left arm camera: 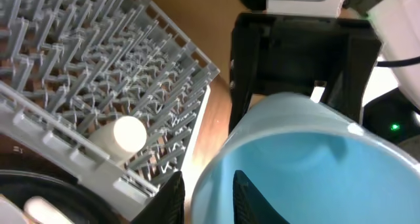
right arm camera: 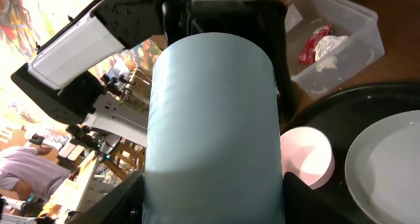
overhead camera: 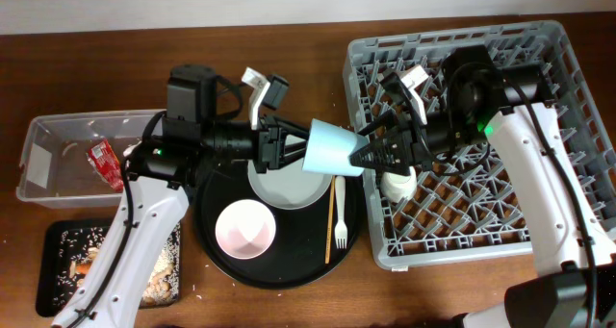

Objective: Sort waste into correct bins and load items into the dishwasher rack
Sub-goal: 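Carry the light-blue cup into the rack and release it upright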

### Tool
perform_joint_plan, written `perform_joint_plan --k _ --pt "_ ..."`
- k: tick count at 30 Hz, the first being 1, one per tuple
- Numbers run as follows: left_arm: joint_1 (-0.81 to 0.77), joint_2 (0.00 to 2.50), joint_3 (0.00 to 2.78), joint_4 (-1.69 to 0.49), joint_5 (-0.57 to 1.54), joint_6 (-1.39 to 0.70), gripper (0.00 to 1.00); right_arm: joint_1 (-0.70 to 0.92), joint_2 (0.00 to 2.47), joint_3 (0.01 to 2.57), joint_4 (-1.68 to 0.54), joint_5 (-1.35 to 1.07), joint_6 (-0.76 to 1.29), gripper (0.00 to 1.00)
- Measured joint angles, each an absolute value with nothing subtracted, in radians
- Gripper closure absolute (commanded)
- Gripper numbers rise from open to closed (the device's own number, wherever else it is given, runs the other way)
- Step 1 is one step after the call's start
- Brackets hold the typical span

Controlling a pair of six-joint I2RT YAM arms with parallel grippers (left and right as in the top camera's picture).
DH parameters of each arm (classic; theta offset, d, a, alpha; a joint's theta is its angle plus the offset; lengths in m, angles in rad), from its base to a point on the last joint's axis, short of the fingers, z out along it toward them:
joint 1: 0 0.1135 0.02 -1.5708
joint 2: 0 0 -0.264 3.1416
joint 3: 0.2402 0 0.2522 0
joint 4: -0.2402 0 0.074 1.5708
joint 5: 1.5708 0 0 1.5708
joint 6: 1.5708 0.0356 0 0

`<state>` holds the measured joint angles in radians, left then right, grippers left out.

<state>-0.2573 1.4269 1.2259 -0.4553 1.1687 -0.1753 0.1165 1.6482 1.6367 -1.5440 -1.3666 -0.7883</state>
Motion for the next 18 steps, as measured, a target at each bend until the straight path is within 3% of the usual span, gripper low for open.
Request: perform_joint_plan --k 10,15,18 --pt "-0.257 1.427 1.226 -0.607 1.111 -0.167 0.76 0.117 1.648 1.636 -1.457 -1.348 -0.780 0.49" --pt "-0.252 1.427 1.226 -0.614 1.048 -0.150 0.70 0.097 1.648 1.636 -1.425 -1.321 -0.729 0.50" --pt "-0.213 1.427 1.226 -0.653 0.970 -0.149 0.66 0.007 1.649 1.636 -1.417 -1.290 -0.677 0.50"
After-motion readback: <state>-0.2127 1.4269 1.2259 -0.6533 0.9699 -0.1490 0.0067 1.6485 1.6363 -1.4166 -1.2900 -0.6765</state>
